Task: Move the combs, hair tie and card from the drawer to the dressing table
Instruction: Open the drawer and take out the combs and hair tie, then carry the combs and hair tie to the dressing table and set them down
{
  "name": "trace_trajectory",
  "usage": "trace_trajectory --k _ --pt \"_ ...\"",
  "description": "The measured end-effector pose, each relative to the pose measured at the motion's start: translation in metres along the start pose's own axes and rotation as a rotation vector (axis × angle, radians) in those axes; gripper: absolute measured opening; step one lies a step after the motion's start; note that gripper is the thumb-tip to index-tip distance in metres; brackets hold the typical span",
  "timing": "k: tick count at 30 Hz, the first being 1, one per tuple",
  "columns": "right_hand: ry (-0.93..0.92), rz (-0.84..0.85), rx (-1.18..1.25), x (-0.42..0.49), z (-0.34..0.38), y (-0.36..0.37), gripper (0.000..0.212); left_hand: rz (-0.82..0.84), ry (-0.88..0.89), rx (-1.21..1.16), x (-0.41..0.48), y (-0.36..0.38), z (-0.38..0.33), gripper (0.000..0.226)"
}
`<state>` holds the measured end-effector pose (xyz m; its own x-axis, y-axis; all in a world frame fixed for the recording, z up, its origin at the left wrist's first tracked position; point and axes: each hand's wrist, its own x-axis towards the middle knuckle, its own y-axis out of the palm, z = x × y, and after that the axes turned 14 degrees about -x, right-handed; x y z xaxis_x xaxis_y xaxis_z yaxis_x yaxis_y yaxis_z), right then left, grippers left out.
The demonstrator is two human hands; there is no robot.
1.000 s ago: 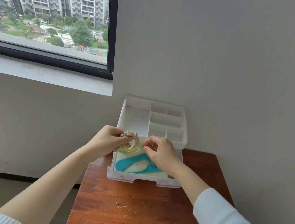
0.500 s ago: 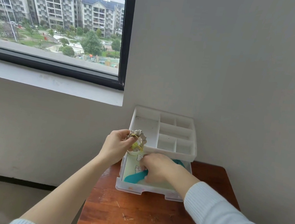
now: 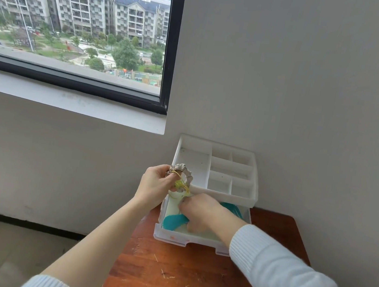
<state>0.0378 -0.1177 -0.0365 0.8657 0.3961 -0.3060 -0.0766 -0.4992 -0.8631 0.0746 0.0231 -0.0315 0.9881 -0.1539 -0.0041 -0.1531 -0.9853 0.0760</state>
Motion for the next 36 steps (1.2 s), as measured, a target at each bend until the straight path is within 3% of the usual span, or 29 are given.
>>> trace_trajectory --k 7,17,22,26,28,30,36 --pt "0.01 0.003 0.046 -0.001 0.003 -0.001 0.023 -0.08 -0.027 -0.137 -0.009 -0.008 -0.003 0.019" --pt "-0.032 -0.295 0.21 -0.037 -0.003 -0.025 0.021 -0.284 -0.051 -0.207 -0.041 -0.029 -0.01 0.013" --pt "-0.05 -0.533 0.383 -0.064 -0.009 -0.08 0.012 -0.436 0.005 -0.276 -0.091 -0.042 -0.025 0.02" --pt "-0.089 -0.85 0.746 -0.074 0.006 -0.124 0.018 -0.63 0.057 -0.269 -0.151 -0.063 -0.031 0.018" --pt "-0.16 -0.788 1.093 -0.072 0.033 -0.131 0.009 -0.757 0.057 -0.257 -0.194 -0.075 -0.028 0.017" --pt "-0.268 -0.586 1.406 -0.067 0.074 -0.13 0.011 -0.867 0.027 -0.253 -0.247 -0.089 -0.024 0.017" --pt "-0.42 -0.06 1.7 -0.071 0.242 -0.13 0.003 -1.162 -0.138 -0.113 -0.435 -0.148 -0.012 0.013"
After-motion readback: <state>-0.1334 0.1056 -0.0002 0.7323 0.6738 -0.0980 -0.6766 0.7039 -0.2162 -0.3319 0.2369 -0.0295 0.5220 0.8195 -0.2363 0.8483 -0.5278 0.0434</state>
